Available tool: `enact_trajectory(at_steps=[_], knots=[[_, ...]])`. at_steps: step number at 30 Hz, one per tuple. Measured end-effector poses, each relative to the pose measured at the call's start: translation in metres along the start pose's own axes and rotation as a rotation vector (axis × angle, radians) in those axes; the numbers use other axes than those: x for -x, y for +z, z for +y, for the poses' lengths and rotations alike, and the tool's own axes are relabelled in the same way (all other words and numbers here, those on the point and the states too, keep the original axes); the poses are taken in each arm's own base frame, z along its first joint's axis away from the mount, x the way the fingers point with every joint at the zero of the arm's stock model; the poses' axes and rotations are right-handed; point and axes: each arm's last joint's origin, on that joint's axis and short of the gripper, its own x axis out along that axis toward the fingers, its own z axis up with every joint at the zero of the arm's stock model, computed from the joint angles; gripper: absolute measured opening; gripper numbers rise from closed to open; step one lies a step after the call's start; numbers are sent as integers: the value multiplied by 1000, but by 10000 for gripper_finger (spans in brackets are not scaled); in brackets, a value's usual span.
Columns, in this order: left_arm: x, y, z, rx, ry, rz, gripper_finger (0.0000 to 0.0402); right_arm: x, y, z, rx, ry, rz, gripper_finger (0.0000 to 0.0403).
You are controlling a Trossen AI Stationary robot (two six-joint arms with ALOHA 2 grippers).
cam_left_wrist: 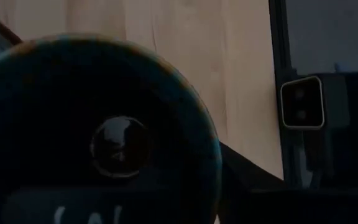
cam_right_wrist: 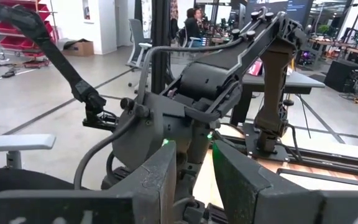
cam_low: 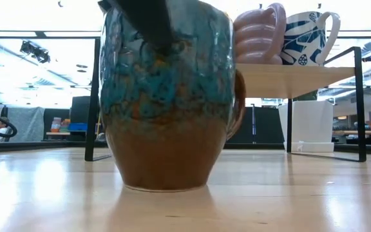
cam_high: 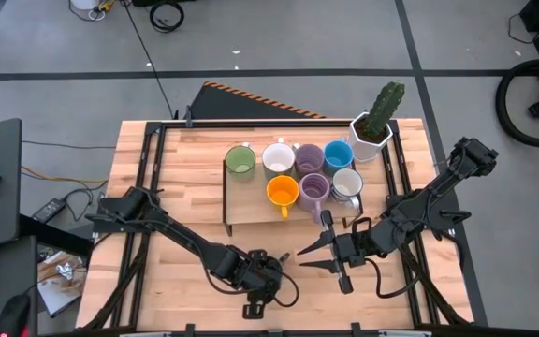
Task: Place coffee mugs
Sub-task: Put the brown cup on the shelf aligned with the other green cup
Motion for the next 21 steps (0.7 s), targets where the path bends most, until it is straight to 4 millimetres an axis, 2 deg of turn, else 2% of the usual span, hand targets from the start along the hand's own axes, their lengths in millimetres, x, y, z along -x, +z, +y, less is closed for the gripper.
enact_trajectory(at_steps=[6,12,17,21], knots=[[12,-4,4,-130,-13,74,50,0,0,0,0,1,0,112],[24,-9,14,-358,-62,186,50,0,0,0,-1,1,0,112],[28,-20,22,-613,-86,322,50,0,0,0,-1,1,0,112],[28,-23,23,-760,-82,346,51,0,0,0,-1,1,1,112]])
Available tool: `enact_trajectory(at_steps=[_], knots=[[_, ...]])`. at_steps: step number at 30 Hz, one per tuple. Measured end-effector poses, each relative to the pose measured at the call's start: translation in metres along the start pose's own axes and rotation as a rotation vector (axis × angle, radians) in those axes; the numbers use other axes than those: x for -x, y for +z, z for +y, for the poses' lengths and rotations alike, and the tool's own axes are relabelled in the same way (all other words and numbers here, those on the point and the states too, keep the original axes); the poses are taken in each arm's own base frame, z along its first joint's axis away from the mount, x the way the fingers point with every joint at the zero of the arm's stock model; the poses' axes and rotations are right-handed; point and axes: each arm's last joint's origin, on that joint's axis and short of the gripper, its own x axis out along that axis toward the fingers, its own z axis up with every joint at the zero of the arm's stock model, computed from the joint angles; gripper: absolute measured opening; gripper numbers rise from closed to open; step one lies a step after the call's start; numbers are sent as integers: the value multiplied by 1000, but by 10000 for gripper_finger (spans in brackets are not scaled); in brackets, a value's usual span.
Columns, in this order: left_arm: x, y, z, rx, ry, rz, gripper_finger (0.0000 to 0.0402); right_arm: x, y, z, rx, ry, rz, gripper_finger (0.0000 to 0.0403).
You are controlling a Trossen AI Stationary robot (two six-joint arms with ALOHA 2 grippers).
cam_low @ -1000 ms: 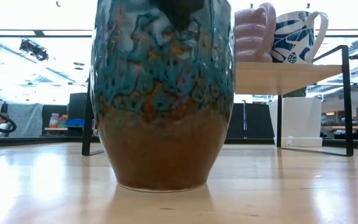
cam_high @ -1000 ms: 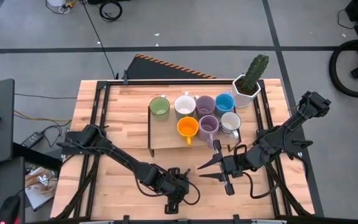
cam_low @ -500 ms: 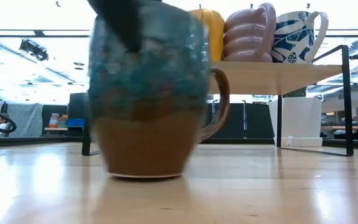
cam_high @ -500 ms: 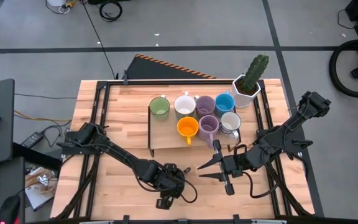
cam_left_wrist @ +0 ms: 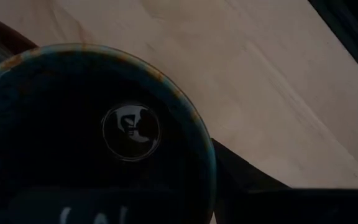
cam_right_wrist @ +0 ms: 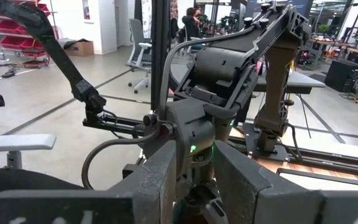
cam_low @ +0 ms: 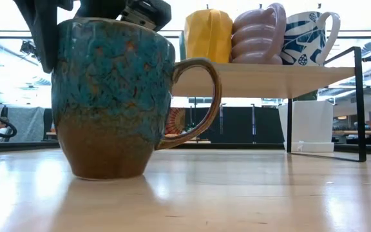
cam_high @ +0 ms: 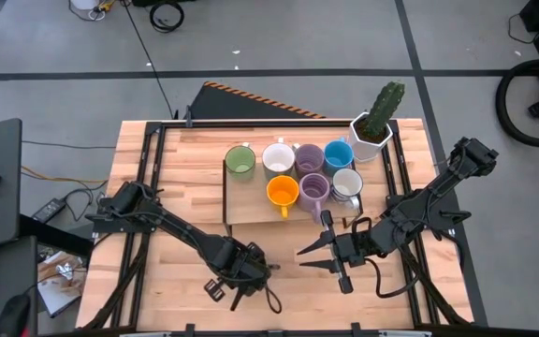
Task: Place coffee mugs
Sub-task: Put the brown cup on the shelf aligned with the other green cup
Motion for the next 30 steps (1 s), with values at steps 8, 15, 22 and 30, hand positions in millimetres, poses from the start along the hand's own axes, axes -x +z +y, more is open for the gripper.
enact_trajectory(at_steps=[8,15,22,30], knots=[[-1,1,-1,13,9,-2,76,0,0,0,-7,0,3,112],[-1,1,0,75,18,-3,136,0,0,0,-8,0,4,112],[31,17,4,323,33,-94,170,0,0,0,-7,0,5,112],[40,22,22,838,105,-199,172,0,0,0,-7,1,5,112]])
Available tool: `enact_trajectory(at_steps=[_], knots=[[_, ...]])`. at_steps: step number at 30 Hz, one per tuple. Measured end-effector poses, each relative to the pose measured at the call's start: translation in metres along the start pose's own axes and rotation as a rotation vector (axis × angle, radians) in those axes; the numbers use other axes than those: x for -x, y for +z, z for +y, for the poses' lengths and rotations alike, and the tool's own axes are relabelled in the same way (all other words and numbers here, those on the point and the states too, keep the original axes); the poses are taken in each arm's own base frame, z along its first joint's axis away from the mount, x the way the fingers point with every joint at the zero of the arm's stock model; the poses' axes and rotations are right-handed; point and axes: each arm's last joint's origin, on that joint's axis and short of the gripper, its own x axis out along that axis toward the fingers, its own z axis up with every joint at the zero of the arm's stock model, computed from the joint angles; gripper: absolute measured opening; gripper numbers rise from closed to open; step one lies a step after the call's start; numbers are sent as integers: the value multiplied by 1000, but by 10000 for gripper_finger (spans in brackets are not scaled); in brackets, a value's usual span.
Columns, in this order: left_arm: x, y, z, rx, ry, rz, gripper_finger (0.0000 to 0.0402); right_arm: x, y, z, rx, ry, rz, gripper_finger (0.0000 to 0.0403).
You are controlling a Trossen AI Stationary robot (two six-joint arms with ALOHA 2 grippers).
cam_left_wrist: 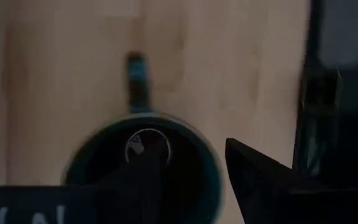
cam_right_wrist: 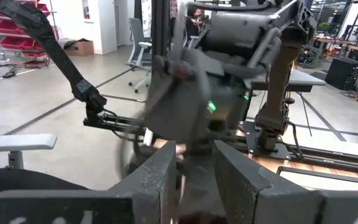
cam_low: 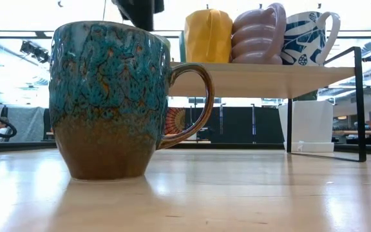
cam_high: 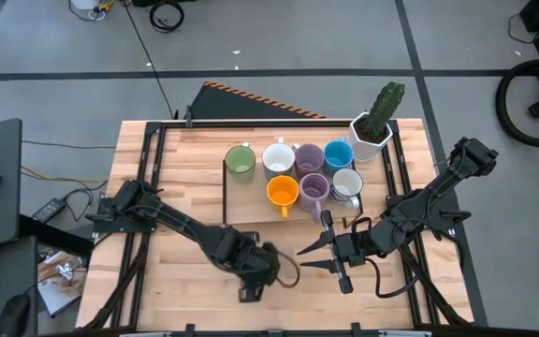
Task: Place coffee mugs
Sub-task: Put the brown cup on the shelf aligned with the other green cup
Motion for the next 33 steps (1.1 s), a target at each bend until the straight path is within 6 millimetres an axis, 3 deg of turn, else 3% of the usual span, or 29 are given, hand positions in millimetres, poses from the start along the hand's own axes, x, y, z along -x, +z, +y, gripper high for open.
enact_trajectory(at_steps=[5,20,33], knots=[[-5,5,4,173,4,-18,172,0,0,0,0,0,0,112],[-39,1,-1,99,63,30,168,0,0,0,-14,7,5,112],[-39,-5,0,-72,3,140,63,0,-2,0,-17,7,20,112]])
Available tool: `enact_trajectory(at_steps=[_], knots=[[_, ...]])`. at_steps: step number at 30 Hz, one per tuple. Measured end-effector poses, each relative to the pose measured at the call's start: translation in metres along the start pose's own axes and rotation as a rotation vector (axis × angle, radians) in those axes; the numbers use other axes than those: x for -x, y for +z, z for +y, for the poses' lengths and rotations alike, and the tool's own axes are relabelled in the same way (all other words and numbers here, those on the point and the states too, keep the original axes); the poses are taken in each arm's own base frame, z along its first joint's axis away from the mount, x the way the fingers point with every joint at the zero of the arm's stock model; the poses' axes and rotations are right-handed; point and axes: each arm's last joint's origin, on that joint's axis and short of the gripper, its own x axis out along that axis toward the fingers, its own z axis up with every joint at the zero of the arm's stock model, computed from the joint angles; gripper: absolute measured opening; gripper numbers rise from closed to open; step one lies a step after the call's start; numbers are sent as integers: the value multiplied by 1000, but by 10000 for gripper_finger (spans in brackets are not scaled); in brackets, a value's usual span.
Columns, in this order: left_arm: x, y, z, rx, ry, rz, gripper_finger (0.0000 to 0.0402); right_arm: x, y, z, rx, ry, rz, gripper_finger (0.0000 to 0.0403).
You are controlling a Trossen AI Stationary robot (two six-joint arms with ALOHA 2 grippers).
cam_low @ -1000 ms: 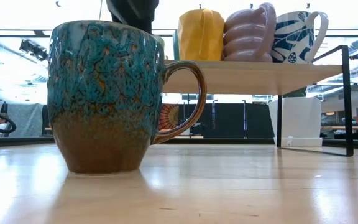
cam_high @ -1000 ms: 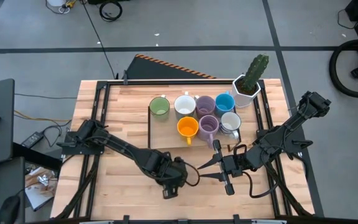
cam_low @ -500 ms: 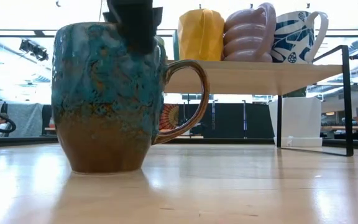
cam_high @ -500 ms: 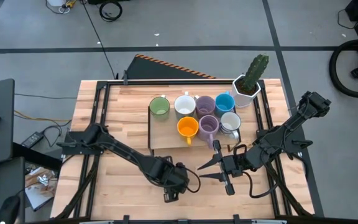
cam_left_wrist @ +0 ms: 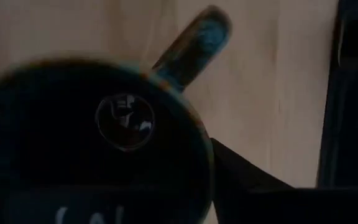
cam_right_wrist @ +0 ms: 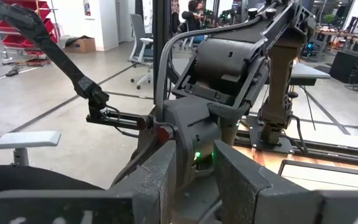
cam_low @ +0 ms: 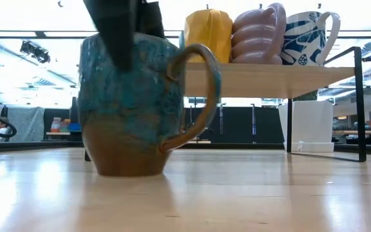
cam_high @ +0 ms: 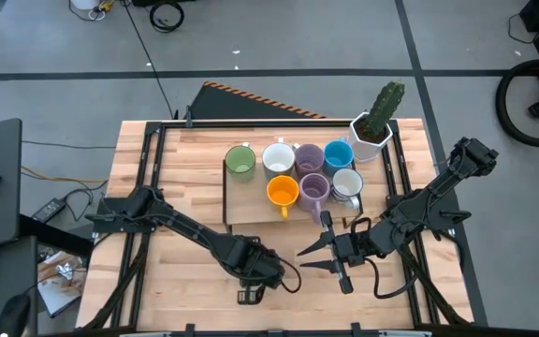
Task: Place coffee mugs
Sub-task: Put the brown cup on the shelf aligned with the other green cup
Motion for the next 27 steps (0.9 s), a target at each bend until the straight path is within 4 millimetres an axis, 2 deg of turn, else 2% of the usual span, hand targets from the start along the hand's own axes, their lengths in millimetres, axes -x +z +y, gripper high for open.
enact_trajectory(at_steps=[6,9,12,17,22,27], knots=[[3,-10,-7,-340,-39,69,47,0,0,0,0,0,0,112],[5,-18,-13,-516,-54,115,60,0,0,0,0,0,0,112],[5,-24,-16,-601,-47,148,72,0,0,0,0,0,1,112],[5,-25,-18,-592,-41,142,75,0,0,0,0,1,1,112],[5,-24,-17,-461,-10,136,80,0,0,0,0,1,1,112],[14,-22,-22,-345,-26,123,119,0,0,0,0,1,1,112]])
